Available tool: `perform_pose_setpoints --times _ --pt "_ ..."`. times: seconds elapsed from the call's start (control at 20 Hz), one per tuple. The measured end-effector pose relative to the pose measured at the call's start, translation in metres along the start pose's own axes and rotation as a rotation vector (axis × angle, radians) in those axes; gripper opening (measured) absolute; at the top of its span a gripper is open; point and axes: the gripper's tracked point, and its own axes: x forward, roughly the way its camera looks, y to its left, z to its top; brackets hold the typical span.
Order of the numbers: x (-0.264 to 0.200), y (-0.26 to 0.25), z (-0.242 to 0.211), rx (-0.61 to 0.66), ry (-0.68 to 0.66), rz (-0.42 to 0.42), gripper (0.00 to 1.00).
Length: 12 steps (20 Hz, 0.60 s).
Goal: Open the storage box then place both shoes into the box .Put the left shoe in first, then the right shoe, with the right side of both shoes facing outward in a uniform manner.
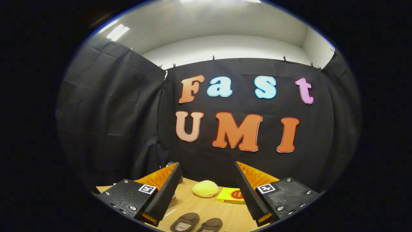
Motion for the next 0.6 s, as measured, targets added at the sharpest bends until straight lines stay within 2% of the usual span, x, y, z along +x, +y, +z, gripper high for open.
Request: perform_pose_setpoints --times 0.2,0.35,0.45,0.6 --pt "0.017 0.035 -0.029 0.059 0.081 0.099 0.98" --pt "0.03 0.064 -0.057 0.189 0.169 0.176 0.98" --pt "0.038 0.079 -0.079 0.287 0.252 0.211 0.98" --pt "0.049 0.099 -0.107 0.357 0.372 0.234 0.97"
